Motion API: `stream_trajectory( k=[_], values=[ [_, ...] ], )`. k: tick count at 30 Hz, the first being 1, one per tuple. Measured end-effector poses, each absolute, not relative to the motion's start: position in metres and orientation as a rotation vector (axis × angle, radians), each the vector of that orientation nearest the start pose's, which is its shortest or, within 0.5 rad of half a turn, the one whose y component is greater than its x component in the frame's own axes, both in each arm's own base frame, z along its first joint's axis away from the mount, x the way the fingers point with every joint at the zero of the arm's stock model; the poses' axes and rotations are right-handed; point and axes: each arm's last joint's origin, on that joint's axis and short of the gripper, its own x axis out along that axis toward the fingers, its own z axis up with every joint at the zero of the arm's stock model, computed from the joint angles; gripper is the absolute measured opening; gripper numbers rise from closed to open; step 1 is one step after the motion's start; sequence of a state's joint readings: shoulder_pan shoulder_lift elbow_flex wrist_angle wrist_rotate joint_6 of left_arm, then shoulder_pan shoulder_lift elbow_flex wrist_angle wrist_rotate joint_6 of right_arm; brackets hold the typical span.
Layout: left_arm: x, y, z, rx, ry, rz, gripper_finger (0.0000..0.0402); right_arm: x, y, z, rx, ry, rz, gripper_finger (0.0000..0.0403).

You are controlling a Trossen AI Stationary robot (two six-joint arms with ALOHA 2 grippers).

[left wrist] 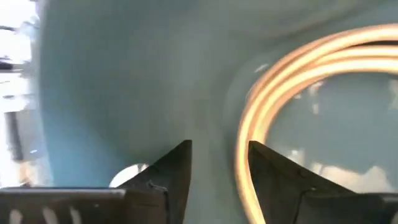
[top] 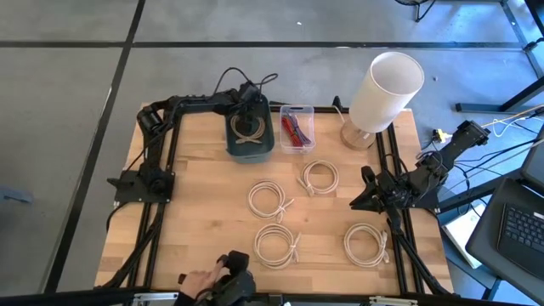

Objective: Pick & Place USB Port
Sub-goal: Put the white HDMI cable into the dark blue bin

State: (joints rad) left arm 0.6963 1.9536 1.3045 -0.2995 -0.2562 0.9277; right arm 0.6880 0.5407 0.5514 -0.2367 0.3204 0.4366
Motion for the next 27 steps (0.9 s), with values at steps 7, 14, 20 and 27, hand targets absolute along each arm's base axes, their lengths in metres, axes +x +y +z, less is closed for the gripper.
stream_trajectory(
  k=[7, 14, 20, 27],
  values=[
    [0.300, 0.245, 0.237, 0.643, 1.124, 0.453, 0.0160, 0.107, 0.076, 0.281, 0.320, 0.275, 0.316, 0.0051],
    [0.275, 0.189, 0.316, 0.504, 0.834, 0.356, 0.0155, 0.107, 0.076, 0.281, 0.320, 0.275, 0.316, 0.0051],
    [0.269, 0.123, 0.347, 0.352, 0.697, 0.160, 0.0153, 0.107, 0.076, 0.281, 0.320, 0.275, 0.316, 0.0051],
    [0.289, 0.046, 0.330, 0.350, 0.796, -0.118, 0.0153, 0.107, 0.076, 0.281, 0.320, 0.275, 0.316, 0.0051]
  ],
)
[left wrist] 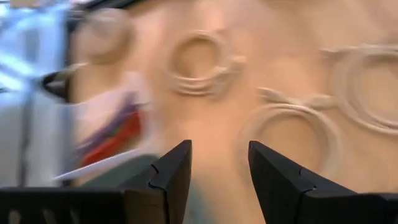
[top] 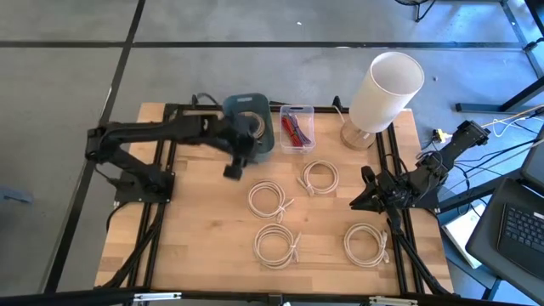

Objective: Pick & Place USB Port
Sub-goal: Put the white HDMI cable into the dark blue bin

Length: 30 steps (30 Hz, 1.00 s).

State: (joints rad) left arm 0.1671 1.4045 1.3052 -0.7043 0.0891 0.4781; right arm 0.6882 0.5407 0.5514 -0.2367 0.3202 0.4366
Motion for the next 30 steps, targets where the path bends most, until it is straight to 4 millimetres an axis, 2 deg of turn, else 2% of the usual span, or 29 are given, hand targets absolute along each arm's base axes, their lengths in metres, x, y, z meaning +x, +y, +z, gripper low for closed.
stream_trajectory(
  k=[3, 7, 18, 25, 30],
  values=[
    [0.297, 0.025, 0.319, 0.332, 0.843, -0.185, 0.0152, 0.107, 0.076, 0.281, 0.320, 0.275, 0.316, 0.0051],
    [0.305, 0.013, 0.301, 0.266, 0.949, -0.209, 0.0150, 0.107, 0.076, 0.281, 0.320, 0.275, 0.315, 0.0051],
    [0.339, 0.013, 0.235, 0.150, 1.104, -0.176, 0.0148, 0.107, 0.076, 0.281, 0.320, 0.275, 0.316, 0.0051],
    [0.363, 0.015, 0.192, 0.247, 1.156, -0.243, 0.0146, 0.107, 0.076, 0.281, 0.320, 0.275, 0.316, 0.0051],
    [0.372, 0.017, 0.177, 0.342, 1.188, -0.244, 0.0144, 0.107, 0.076, 0.280, 0.319, 0.276, 0.316, 0.0051]
  ],
)
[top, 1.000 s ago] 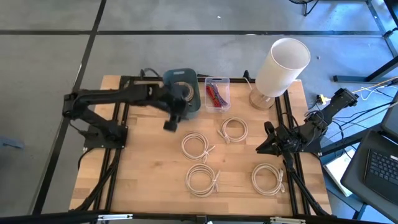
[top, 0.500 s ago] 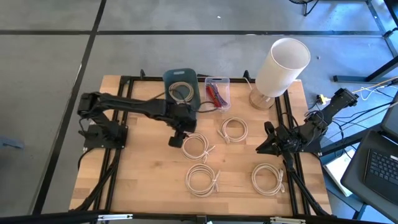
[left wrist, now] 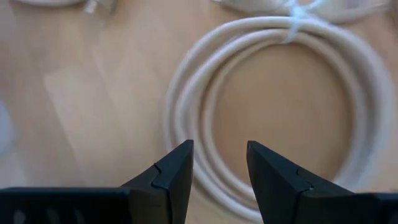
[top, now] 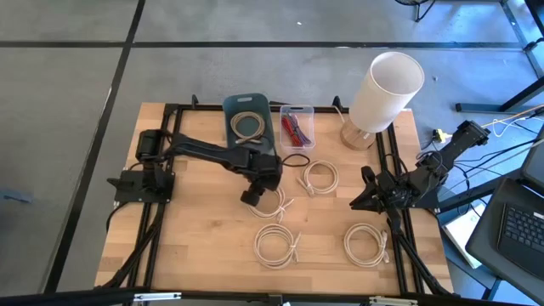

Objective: Pick & Place USB Port
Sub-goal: Put the white HDMI cable into the dark blue bin

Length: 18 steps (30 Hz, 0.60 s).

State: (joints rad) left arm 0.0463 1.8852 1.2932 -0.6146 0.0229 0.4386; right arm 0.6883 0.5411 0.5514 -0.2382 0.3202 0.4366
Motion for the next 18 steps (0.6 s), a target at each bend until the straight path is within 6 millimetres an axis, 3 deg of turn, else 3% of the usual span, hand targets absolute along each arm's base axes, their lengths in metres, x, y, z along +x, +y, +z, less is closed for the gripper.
stream_trajectory(
  k=[10, 18],
  values=[
    [0.377, 0.019, 0.178, 0.380, 1.163, -0.195, 0.0141, 0.107, 0.076, 0.281, 0.320, 0.276, 0.316, 0.0051],
    [0.381, 0.019, 0.162, 0.333, 1.188, -0.193, 0.0143, 0.107, 0.076, 0.280, 0.319, 0.276, 0.315, 0.0051]
  ],
)
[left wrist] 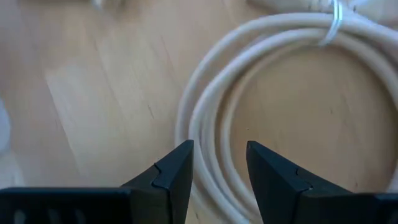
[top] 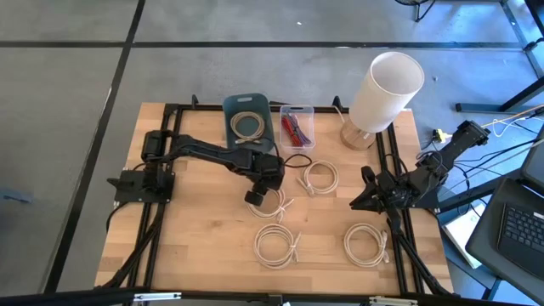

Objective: Pick & Place USB Port
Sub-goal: Put the white HDMI cable into the dark blue bin

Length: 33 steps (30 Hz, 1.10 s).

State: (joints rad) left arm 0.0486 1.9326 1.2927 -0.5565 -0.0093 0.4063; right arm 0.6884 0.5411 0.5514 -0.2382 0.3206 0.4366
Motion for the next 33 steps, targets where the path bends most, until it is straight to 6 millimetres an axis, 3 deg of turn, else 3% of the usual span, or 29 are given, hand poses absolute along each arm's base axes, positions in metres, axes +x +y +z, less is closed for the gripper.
stream_trajectory(
  k=[13, 18, 26, 33],
  values=[
    [0.388, 0.018, 0.140, 0.352, 1.222, -0.172, 0.0129, 0.107, 0.076, 0.279, 0.311, 0.291, 0.312, 0.0051],
    [0.387, 0.009, 0.147, 0.463, 1.220, -0.173, 0.0039, 0.107, 0.076, 0.279, 0.311, 0.290, 0.312, 0.0051],
    [0.395, -0.006, 0.191, 0.564, 1.150, -0.155, 0.0026, 0.107, 0.076, 0.279, 0.311, 0.292, 0.311, 0.0051],
    [0.392, -0.014, 0.261, 0.662, 1.021, -0.127, 0.0026, 0.107, 0.076, 0.279, 0.311, 0.292, 0.312, 0.0051]
  ],
)
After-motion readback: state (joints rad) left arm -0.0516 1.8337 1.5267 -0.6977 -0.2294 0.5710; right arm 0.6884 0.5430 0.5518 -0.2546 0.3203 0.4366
